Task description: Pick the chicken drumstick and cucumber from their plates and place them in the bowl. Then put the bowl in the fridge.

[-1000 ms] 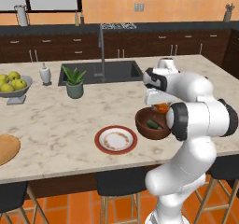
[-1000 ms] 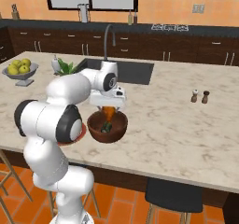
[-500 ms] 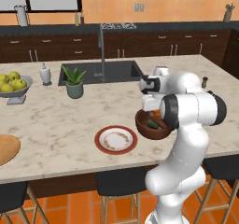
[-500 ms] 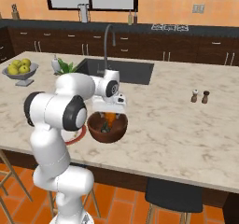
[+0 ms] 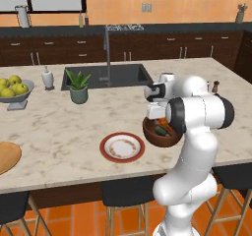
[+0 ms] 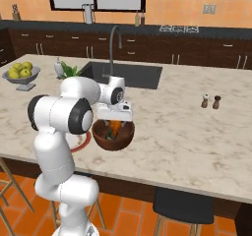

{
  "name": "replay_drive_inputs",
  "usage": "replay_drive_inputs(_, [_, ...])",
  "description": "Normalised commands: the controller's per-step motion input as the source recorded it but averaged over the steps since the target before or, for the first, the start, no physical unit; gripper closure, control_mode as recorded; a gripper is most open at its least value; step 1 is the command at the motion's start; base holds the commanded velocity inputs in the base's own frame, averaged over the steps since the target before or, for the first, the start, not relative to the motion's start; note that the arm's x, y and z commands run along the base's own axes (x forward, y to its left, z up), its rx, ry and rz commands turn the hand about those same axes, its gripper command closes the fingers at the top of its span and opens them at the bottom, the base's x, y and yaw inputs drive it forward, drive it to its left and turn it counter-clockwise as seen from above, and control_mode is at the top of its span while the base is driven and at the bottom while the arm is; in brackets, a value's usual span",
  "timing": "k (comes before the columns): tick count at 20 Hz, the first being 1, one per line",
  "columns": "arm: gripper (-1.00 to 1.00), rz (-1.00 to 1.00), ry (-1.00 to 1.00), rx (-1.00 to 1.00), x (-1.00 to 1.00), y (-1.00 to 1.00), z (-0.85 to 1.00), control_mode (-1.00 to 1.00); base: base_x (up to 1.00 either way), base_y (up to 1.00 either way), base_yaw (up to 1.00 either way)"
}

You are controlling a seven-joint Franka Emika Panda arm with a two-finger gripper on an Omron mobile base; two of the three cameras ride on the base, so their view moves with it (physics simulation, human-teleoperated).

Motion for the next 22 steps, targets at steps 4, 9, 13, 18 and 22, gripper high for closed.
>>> replay_drive_inputs(4, [-1.00,0.00,-0.02,0.00,-0.26,0.01,0.00,-1.00,0.00,0.00,0.00])
replay_drive_inputs(9, [-1.00,-0.01,-0.05,0.00,-0.36,0.00,0.30,-1.00,0.00,0.00,0.00])
replay_drive_inputs(13, [-1.00,-0.07,-0.06,0.00,-0.17,-0.08,0.49,-1.00,0.00,0.00,0.00])
replay_drive_inputs(18, [-1.00,-0.18,-0.01,0.01,-0.56,-0.27,0.33,-1.00,0.00,0.00,0.00])
replay_drive_inputs(22, [-1.00,-0.28,0.00,0.00,-0.46,-0.30,0.14,-1.00,0.00,0.00,0.00])
